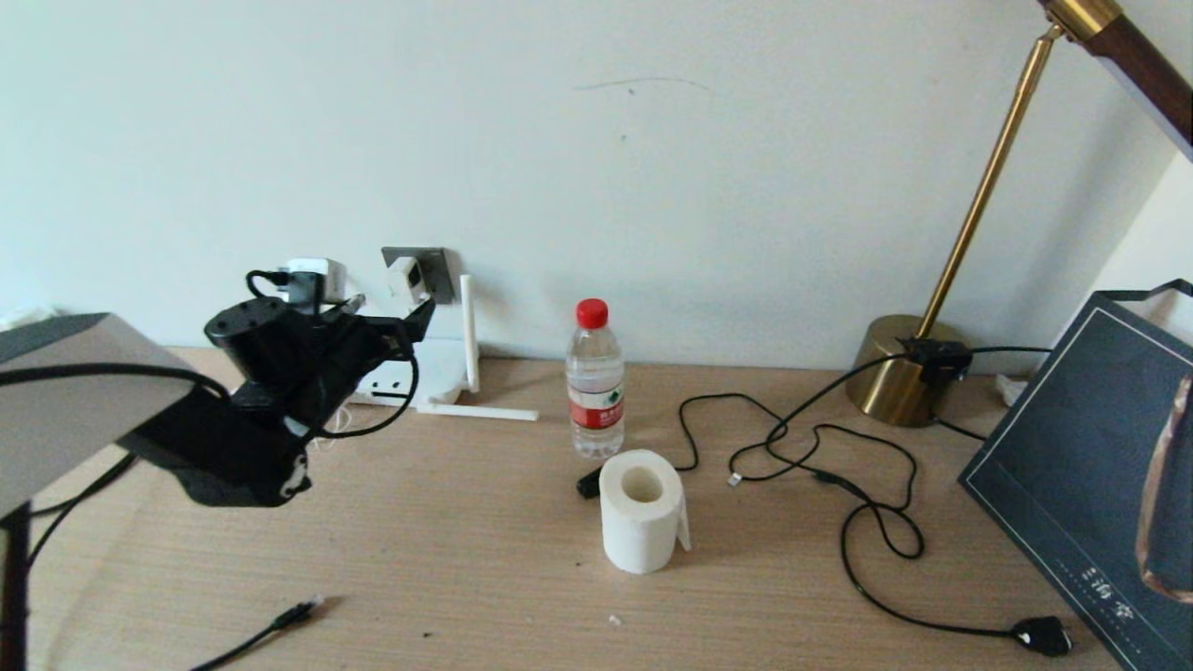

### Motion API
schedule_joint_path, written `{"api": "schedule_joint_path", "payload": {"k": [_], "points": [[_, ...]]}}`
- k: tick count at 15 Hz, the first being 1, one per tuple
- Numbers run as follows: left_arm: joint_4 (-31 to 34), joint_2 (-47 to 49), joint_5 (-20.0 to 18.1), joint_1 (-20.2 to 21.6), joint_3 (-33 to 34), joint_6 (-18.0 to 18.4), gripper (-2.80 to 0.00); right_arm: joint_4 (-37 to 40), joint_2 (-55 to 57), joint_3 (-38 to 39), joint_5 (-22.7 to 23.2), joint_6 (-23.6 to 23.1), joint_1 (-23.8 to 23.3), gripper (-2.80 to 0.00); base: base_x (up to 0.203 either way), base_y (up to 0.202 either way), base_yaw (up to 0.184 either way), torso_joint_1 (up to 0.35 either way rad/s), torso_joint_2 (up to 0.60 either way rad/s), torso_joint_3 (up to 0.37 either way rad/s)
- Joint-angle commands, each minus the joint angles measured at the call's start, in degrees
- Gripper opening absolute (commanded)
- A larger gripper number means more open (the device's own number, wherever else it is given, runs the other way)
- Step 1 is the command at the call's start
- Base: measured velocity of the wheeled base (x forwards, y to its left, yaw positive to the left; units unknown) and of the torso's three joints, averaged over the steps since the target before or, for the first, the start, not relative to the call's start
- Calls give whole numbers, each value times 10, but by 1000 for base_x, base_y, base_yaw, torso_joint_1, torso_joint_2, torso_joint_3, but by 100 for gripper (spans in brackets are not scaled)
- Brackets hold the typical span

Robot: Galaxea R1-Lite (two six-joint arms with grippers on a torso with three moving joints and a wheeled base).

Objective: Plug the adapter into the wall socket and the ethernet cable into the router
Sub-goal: Pick up cable

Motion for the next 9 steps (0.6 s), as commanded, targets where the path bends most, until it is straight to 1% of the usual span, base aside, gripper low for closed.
{"api": "schedule_joint_path", "payload": {"k": [1, 3, 4, 5, 6, 7, 8, 9], "points": [[-5, -124, -13, 1, 84, 3, 0, 1, 0, 0, 0, 0, 0, -280, 0, 0, 0, 0, 0, 0], [12, -222, -42, 3, 129, 13, 0, 1, 0, 0, 0, 0, 0, -280, 0, 0, 0, 0, 0, 0], [46, -282, -60, 4, 145, 21, 0, 1, 0, 0, 0, 0, 0, -280, 0, 0, 0, 0, 0, 0], [99, -345, -79, 5, 156, 30, 0, 1, 0, 0, 0, 0, 0, -280, 0, 0, 0, 0, 0, 0], [176, -415, -99, 6, 164, 43, 0, 1, 0, 0, 0, 0, 0, -280, 0, 0, 0, 0, 0, 0], [278, -488, -120, 6, 169, 63, 0, 1, 0, 0, 0, 0, 0, -280, 0, 0, 0, 0, 0, 0], [399, -556, -139, 6, 171, 90, 0, 1, 0, 0, 0, 0, 0, -280, 0, 0, 0, 0, 0, 0], [564, -620, -155, 7, 172, 130, 0, 1, 0, 0, 0, 0, 0, -280, 0, 0, 0, 0, 0, 0]]}}
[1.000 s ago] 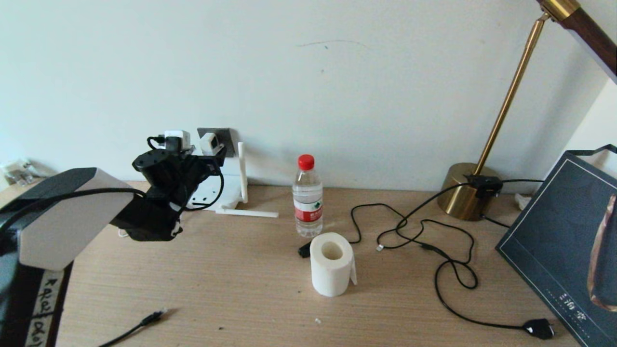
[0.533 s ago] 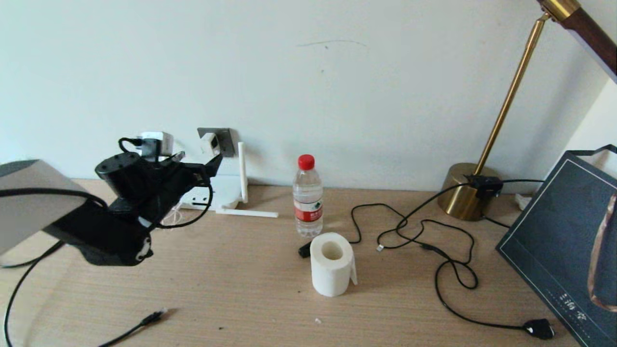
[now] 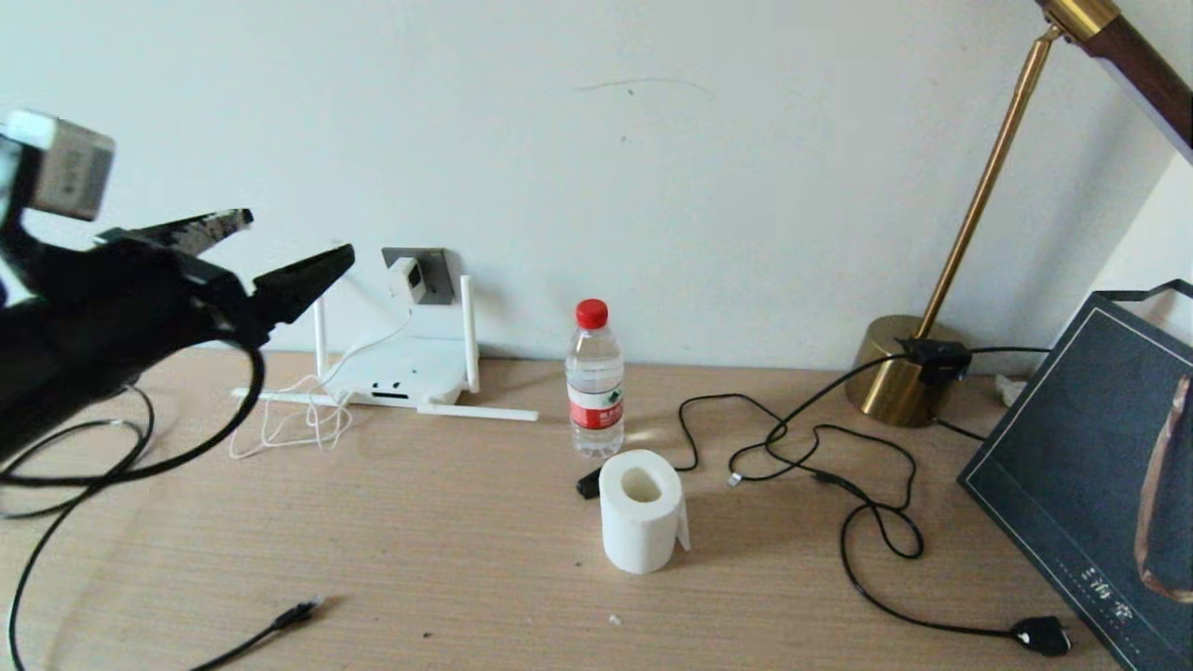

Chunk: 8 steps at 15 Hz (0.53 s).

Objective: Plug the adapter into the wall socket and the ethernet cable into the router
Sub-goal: Pick up cable

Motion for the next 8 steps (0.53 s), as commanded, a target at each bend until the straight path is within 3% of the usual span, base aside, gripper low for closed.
{"api": "schedule_joint_path", "payload": {"k": [1, 3, 4, 5, 6, 8], "points": [[429, -215, -26, 1, 6, 87, 0, 1, 0, 0, 0, 0, 0, -280, 0, 0, 0, 0, 0, 0], [716, -293, -26, 0, 12, 197, 0, 1, 0, 0, 0, 0, 0, -280, 0, 0, 0, 0, 0, 0], [817, -317, -11, -1, 24, 272, 0, 1, 0, 0, 0, 0, 0, -280, 0, 0, 0, 0, 0, 0], [867, -324, 11, -2, 44, 349, 0, 1, 0, 0, 0, 0, 0, -280, 0, 0, 0, 0, 0, 0], [878, -316, 42, -3, 62, 401, 0, 1, 0, 0, 0, 0, 0, -280, 0, 0, 0, 0, 0, 0], [881, -258, 84, -3, 66, 419, 0, 1, 0, 0, 0, 0, 0, -280, 0, 0, 0, 0, 0, 0]]}}
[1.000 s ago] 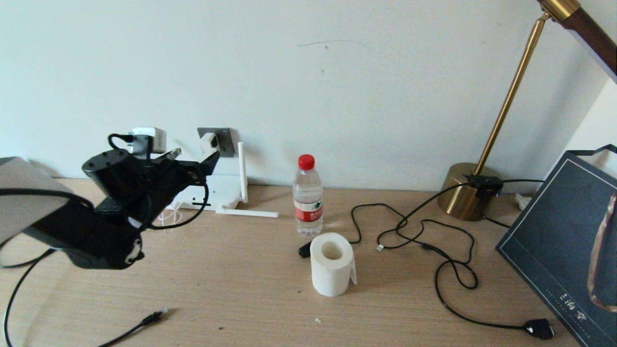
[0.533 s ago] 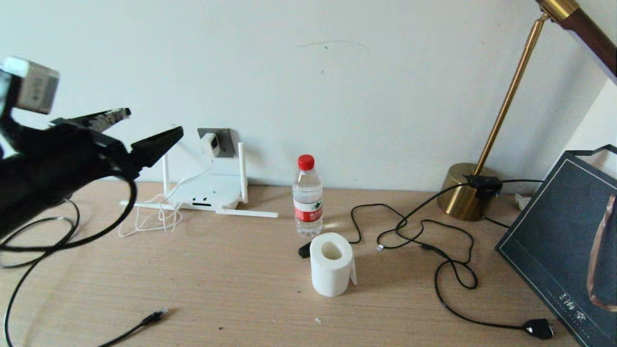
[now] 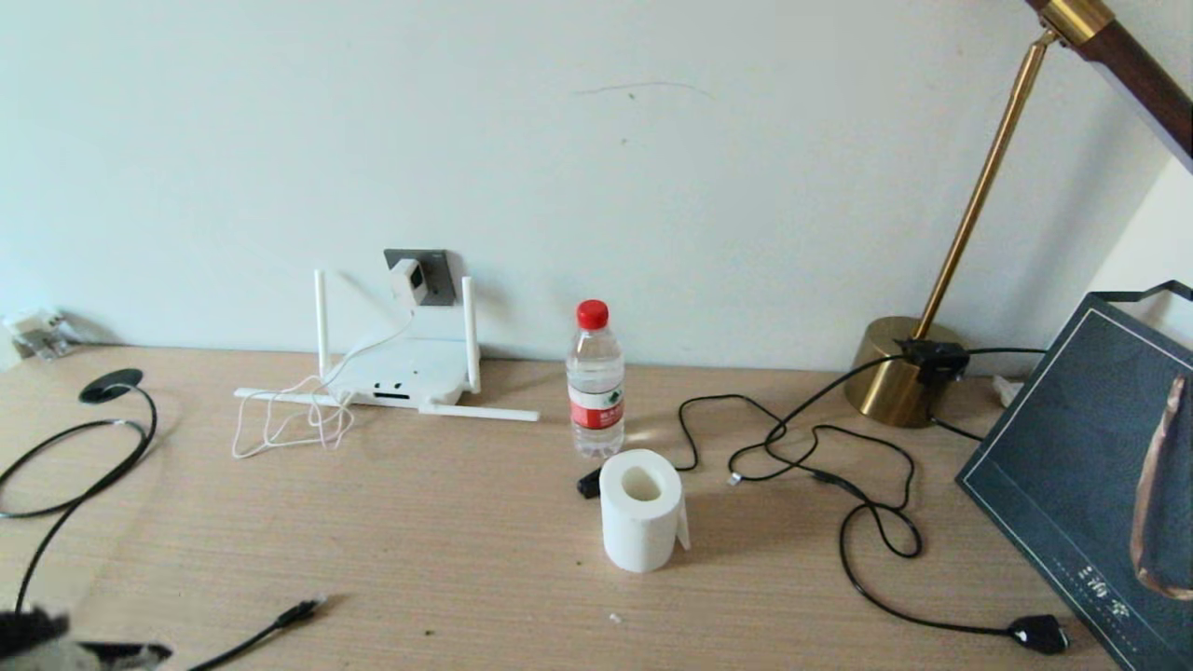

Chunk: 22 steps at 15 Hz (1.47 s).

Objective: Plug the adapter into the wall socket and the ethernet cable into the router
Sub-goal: Pick up cable

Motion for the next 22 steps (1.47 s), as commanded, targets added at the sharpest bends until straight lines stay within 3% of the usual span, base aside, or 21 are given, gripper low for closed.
{"api": "schedule_joint_path", "payload": {"k": [1, 4, 7, 10, 12, 15, 22], "points": [[53, 60, 33, 0, 6, 35, 0, 1, 0, 0, 1, -1, 0, -280, 0, 0, 0, 0, 0, 0], [50, 141, 62, 2, 2, 88, 0, 1, 0, 0, 0, -1, 0, -280, 0, 0, 0, 0, 0, 0], [46, 204, 76, 14, -25, 111, 0, 1, 0, 0, 1, -1, 0, -280, 0, 0, 0, 0, 0, 0], [25, 277, 75, 91, -60, 180, 0, 1, 0, 0, 1, -1, 0, -280, 0, 0, 0, 0, 0, 0], [-28, 321, 55, 125, -66, 219, 0, 1, 0, 0, 0, -1, 0, -280, 0, 0, 0, 0, 0, 0], [-80, 367, 5, 130, -68, 225, 0, 1, 0, 0, 1, -1, 0, -280, 0, 0, 0, 0, 0, 0], [-132, 427, -2, 135, -77, 226, 0, 1, 0, 0, 1, -1, 0, -280, 0, 0, 0, 0, 0, 0]]}}
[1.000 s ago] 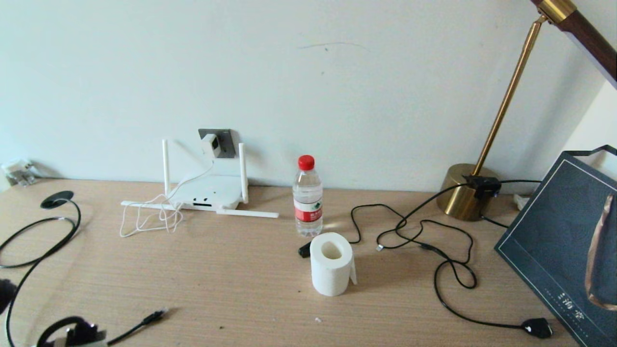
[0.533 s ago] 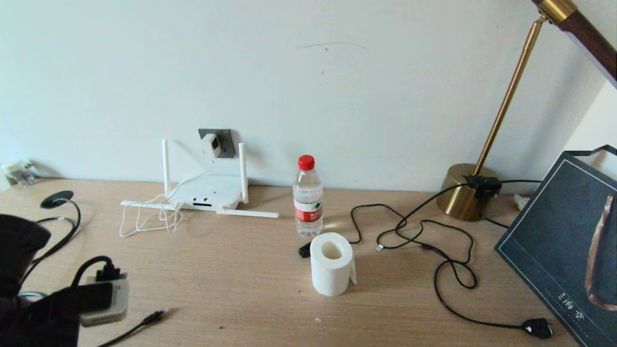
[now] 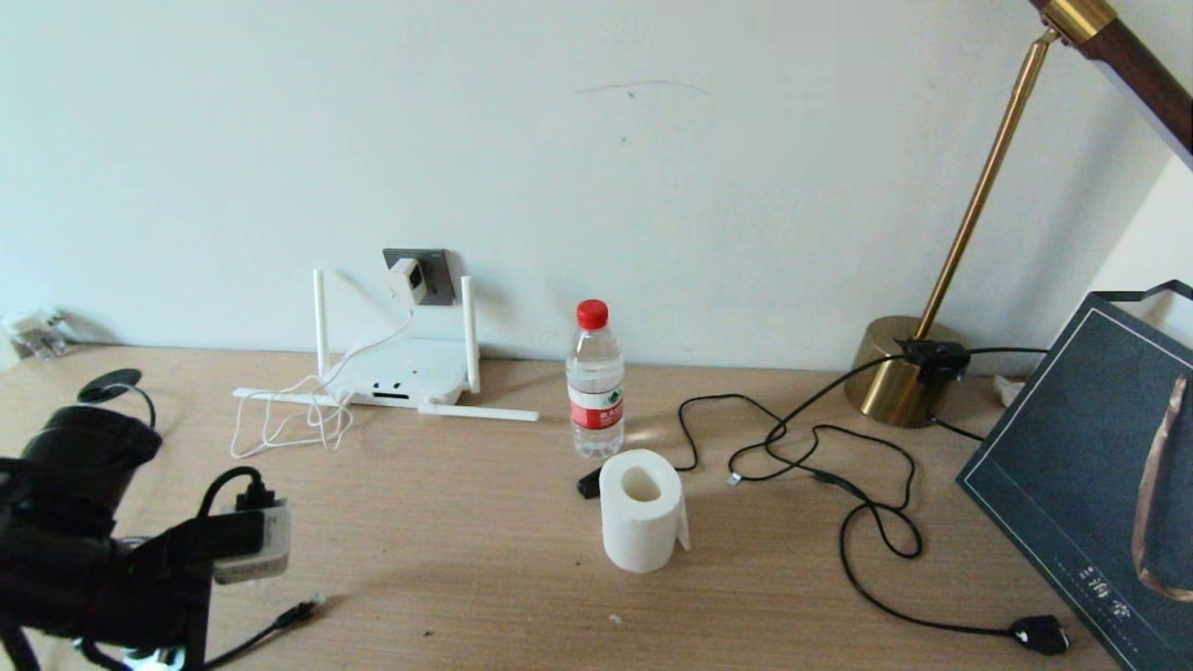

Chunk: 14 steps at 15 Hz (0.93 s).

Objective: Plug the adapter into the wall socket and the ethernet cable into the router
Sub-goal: Pick up cable

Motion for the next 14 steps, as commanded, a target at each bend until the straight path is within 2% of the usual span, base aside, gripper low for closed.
{"api": "schedule_joint_path", "payload": {"k": [1, 6, 14], "points": [[-3, 27, -2, 3, -3, 4, 0, 1, 0, 0, 1, -1, 0, -280, 0, 0, 0, 0, 0, 0], [-33, 58, -13, 4, -7, 3, 0, 1, 0, 0, 0, -1, 0, -280, 0, 0, 0, 0, 0, 0], [-33, 74, -12, 5, -8, 2, 0, 1, 0, 0, 1, -1, 0, -280, 0, 0, 0, 0, 0, 0]]}}
